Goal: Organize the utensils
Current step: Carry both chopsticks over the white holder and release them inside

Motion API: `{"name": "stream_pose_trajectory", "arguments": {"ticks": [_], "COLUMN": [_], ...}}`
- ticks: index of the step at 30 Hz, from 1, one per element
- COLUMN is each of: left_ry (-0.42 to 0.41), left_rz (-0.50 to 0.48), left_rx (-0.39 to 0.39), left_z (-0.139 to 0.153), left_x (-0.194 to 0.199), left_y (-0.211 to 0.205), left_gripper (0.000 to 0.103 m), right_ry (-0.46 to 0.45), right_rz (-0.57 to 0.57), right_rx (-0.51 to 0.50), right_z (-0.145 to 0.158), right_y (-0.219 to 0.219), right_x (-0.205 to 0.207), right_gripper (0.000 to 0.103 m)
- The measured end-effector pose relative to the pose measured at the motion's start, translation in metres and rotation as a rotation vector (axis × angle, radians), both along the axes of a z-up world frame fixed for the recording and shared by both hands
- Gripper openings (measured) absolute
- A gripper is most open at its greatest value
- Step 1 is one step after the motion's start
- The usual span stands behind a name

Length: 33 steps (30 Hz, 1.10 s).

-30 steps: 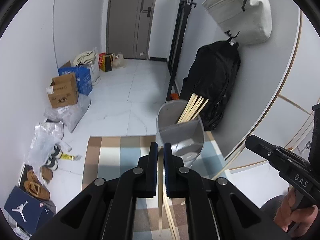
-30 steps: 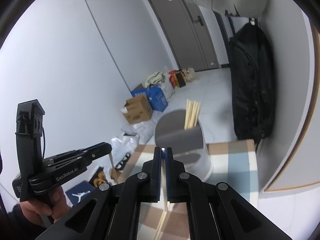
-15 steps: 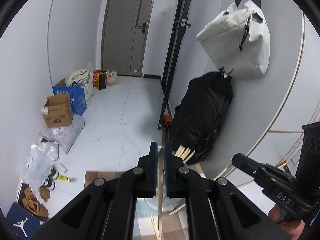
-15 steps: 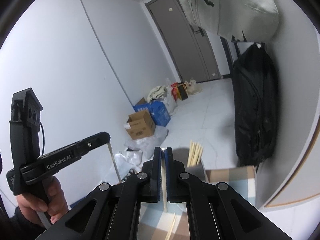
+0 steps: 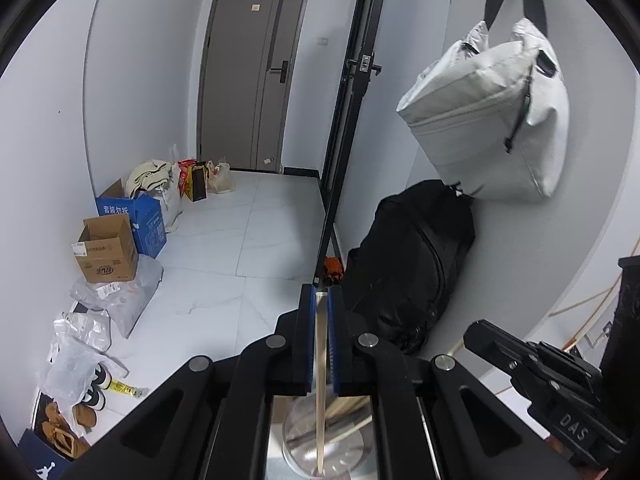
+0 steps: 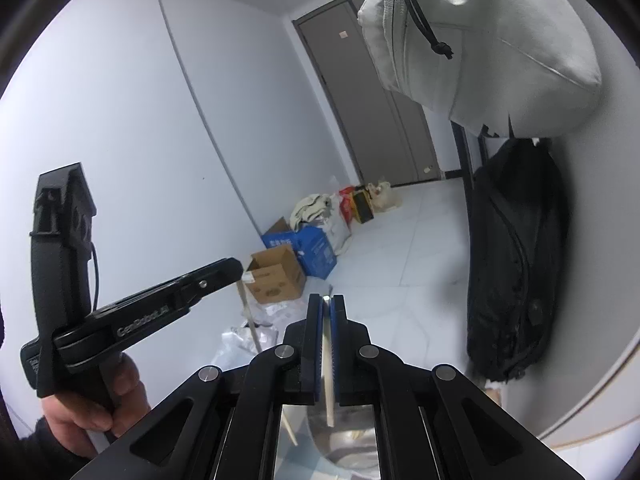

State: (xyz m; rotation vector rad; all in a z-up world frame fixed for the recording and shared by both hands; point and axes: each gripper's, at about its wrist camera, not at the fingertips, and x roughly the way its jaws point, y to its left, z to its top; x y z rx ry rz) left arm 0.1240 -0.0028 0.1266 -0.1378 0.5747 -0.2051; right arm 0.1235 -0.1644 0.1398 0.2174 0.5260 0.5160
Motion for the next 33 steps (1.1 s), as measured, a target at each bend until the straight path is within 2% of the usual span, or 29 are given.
{"name": "stream_pose_trajectory", "arguments": {"ticks": [6,14,23,33], "left_ry": [-0.028,-0.057,-0.050,-0.024], "left_rz": [0.021,0.027,0.001,-0.047], "left_rx": [0.018,-0.012,-0.033,-0.010], "left_z": [-0.004,-0.023,-0.037,-0.053], "left_x": [0.021,0.035,0.043,0.040], "left_y": [-0.004,-0.002,-0.001,-0.005], "left_gripper": [0.002,0.002,0.002,0.002], "right_ry": [-0.001,0.010,0.047,0.083], "right_rz": [-0.011,-0.007,0.003,0.035], "right_rx": [-0.006,-0.015,-0.022,-0.033], "right_z": [0.002,-0.009,-0.029,-0.051], "right_y": [-0.001,0.001,0.003,0.013], "right_x": [0.016,0.030,0.046,0.049], "right_gripper": [0.003,0.003,0.003,0.003]}}
